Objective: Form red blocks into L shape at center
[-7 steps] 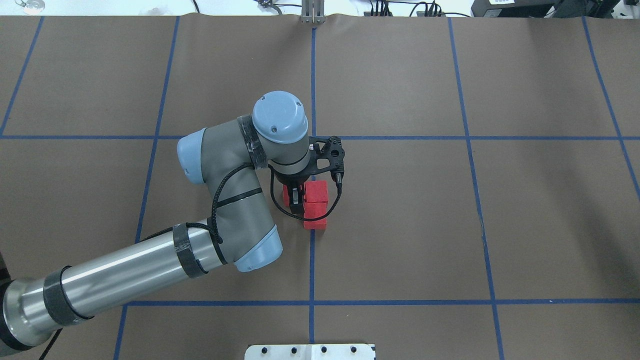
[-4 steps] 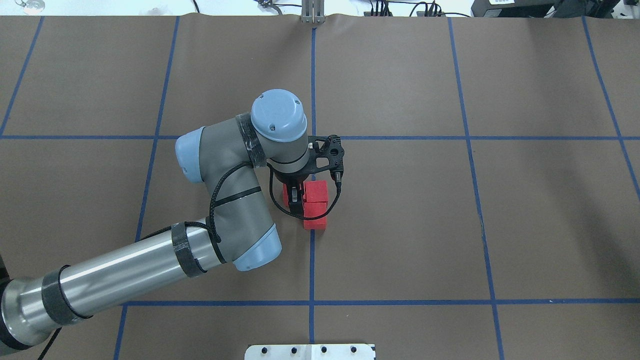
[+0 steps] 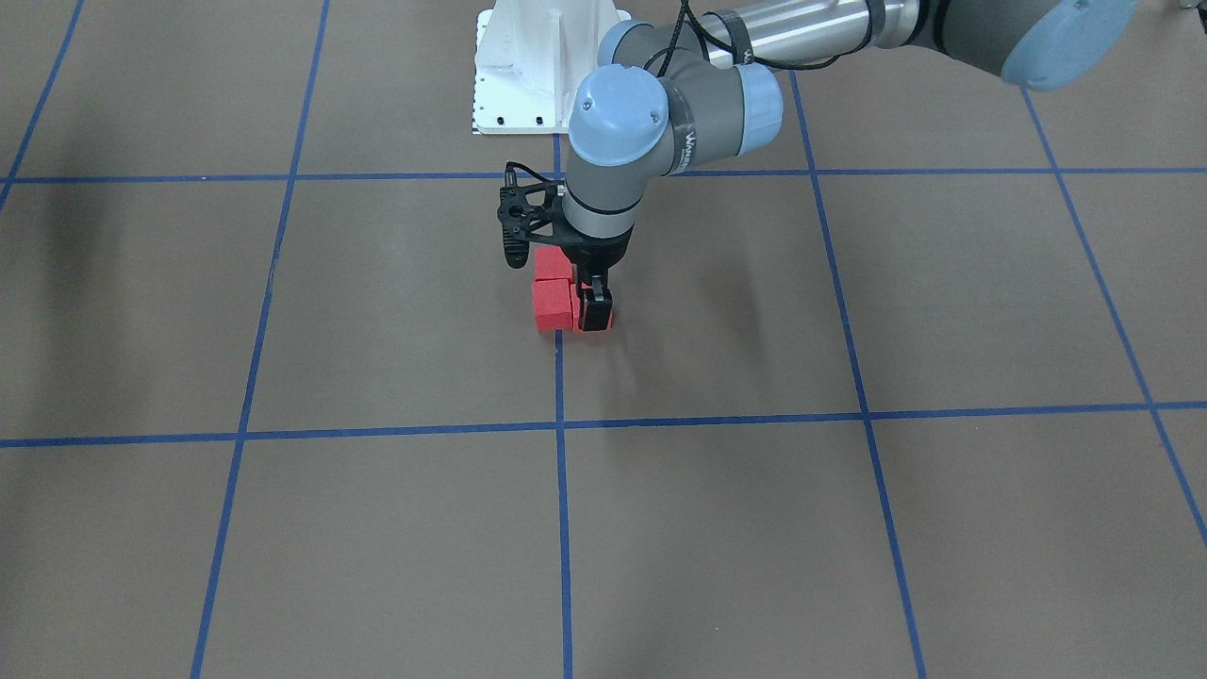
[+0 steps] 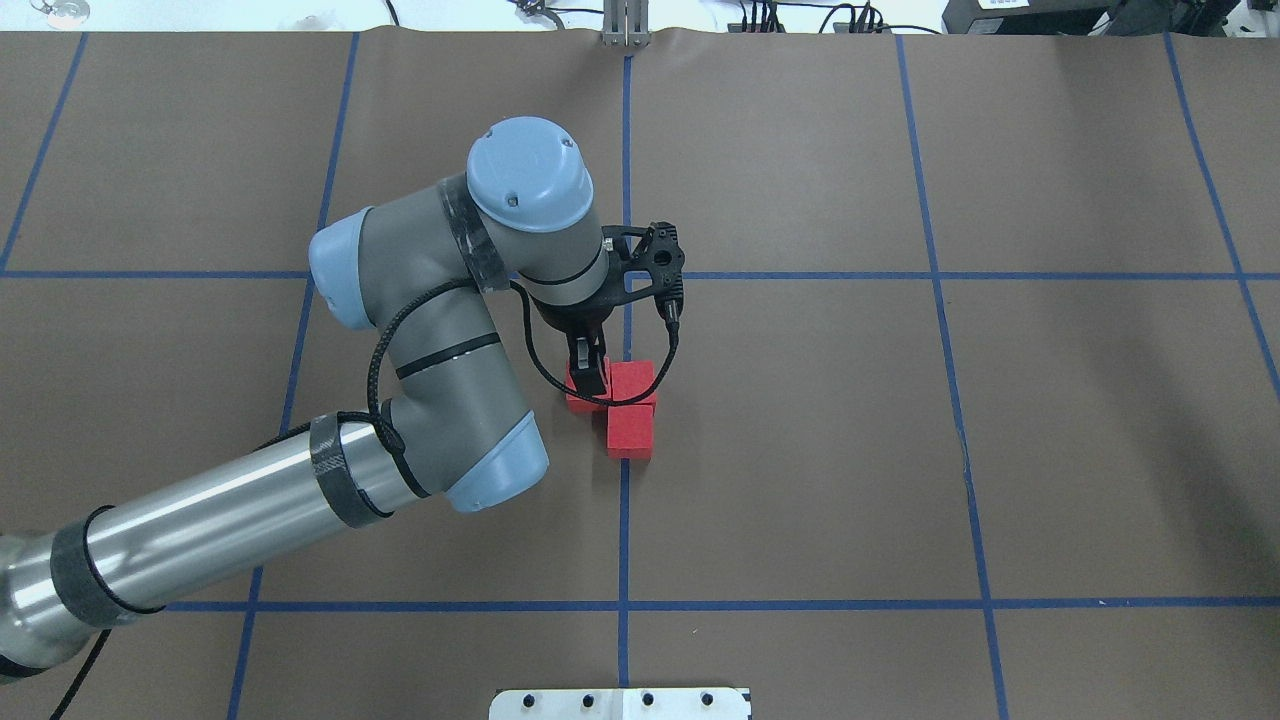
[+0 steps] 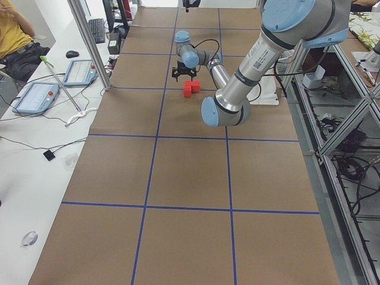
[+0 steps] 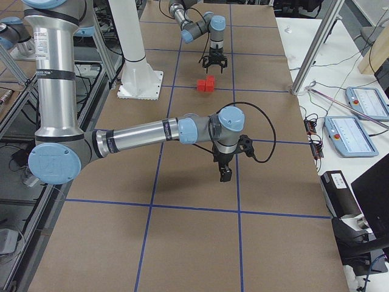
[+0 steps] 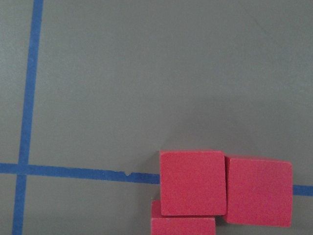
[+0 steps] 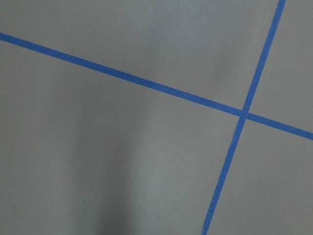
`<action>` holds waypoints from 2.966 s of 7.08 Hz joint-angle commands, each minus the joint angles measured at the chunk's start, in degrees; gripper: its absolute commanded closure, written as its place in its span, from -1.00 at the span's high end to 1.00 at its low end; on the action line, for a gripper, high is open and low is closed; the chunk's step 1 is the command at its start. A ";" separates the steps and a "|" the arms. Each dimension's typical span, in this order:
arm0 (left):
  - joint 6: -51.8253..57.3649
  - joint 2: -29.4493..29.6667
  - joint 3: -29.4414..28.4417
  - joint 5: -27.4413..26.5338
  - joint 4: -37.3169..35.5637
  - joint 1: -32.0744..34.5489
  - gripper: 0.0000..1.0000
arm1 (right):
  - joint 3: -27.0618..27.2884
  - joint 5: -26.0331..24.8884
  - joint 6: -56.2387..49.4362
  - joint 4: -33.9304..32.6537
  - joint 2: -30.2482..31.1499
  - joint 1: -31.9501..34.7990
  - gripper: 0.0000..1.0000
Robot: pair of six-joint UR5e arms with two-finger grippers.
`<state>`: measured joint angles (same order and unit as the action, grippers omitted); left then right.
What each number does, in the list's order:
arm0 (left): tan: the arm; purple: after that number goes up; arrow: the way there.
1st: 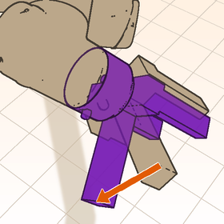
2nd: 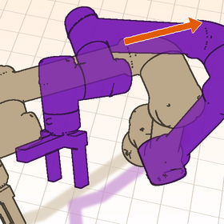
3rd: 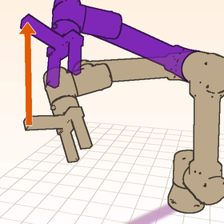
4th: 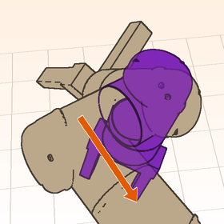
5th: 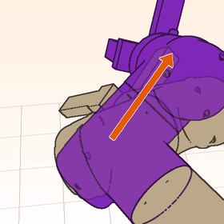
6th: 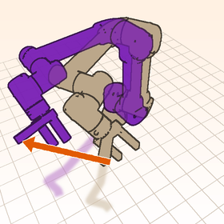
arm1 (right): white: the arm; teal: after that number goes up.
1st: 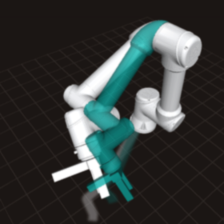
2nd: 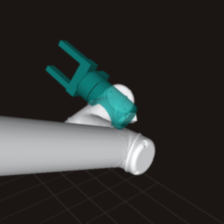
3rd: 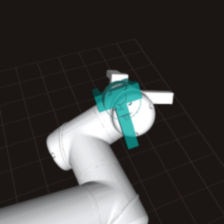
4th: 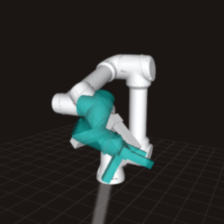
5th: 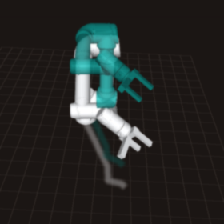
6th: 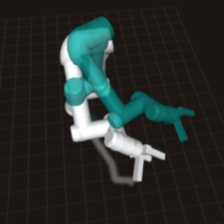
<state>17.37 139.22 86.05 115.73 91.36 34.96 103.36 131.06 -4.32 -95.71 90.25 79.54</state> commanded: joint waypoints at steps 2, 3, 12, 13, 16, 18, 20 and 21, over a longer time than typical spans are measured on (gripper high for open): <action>-0.67 -3.07 0.79 5.73 -3.91 13.52 1.00 | 0.00 0.25 -0.42 0.00 1.06 0.96 0.99; -0.67 -5.86 0.79 5.99 -3.91 17.47 1.00 | 0.00 0.25 -0.51 0.00 1.50 1.40 0.99; -3.83 -44.89 2.28 21.47 -0.23 58.07 1.00 | 0.00 0.16 -0.60 0.00 5.20 5.53 0.99; -4.01 -46.83 2.20 21.29 -0.39 61.16 1.00 | 0.00 0.16 -0.43 0.00 5.63 5.53 0.99; -8.45 -49.84 3.16 15.08 -0.75 62.07 1.00 | -0.09 0.25 -0.43 0.00 5.72 5.53 0.99; -9.29 -50.71 3.86 14.69 -0.22 61.81 1.00 | -0.44 0.25 -0.43 0.00 5.72 5.53 0.99; -9.20 -51.42 6.49 14.70 -0.04 61.72 1.00 | -0.44 0.25 -0.43 0.00 6.25 5.53 0.99; -9.20 -51.42 6.76 14.96 0.04 61.72 1.00 | -0.52 0.16 -0.51 0.00 7.12 7.28 0.99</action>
<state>8.18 88.01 92.13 130.55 91.28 96.72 102.90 131.31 -4.76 -95.71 96.54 85.50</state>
